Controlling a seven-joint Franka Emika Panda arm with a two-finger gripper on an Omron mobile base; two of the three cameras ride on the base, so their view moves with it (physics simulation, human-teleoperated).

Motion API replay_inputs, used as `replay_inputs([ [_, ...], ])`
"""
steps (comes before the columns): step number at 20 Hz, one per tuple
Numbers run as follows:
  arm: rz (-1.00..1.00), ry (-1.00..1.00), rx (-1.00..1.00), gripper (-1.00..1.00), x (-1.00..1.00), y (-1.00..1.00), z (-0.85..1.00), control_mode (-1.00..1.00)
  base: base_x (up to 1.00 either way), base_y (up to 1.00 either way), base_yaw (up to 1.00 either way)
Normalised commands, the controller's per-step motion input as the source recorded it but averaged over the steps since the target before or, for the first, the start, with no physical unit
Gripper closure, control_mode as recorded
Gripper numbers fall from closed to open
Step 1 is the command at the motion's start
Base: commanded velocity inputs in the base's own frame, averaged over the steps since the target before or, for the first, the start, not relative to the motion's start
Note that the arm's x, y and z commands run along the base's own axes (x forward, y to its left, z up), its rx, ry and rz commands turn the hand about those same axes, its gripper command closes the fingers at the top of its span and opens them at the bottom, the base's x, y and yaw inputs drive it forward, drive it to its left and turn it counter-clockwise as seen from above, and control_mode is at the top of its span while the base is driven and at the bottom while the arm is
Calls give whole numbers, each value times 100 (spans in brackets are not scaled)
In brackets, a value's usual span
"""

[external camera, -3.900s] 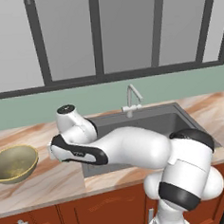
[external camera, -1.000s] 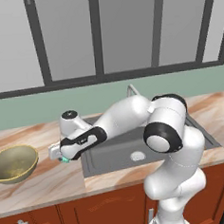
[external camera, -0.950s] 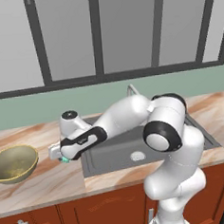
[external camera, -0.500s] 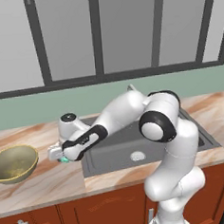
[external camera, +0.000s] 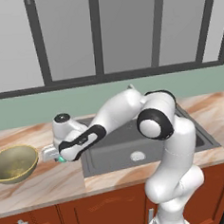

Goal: Pick the mug and place it in the sink. Pick the bowl and place it in the open cabinet and then close the cabinet.

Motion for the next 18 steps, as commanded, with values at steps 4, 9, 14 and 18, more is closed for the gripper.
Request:
replay_inputs([
  [4,2,-7,6,100,-2,-36,-2,-100,0,0,0],
  [9,0,-9,9,100,-17,-47,-7,-100,0,0,0],
  [14,0,-13,7,100,-20,-38,2,-100,0,0,0],
  [18,-3,-17,0,100,-2,-14,55,-100,0,0,0],
])
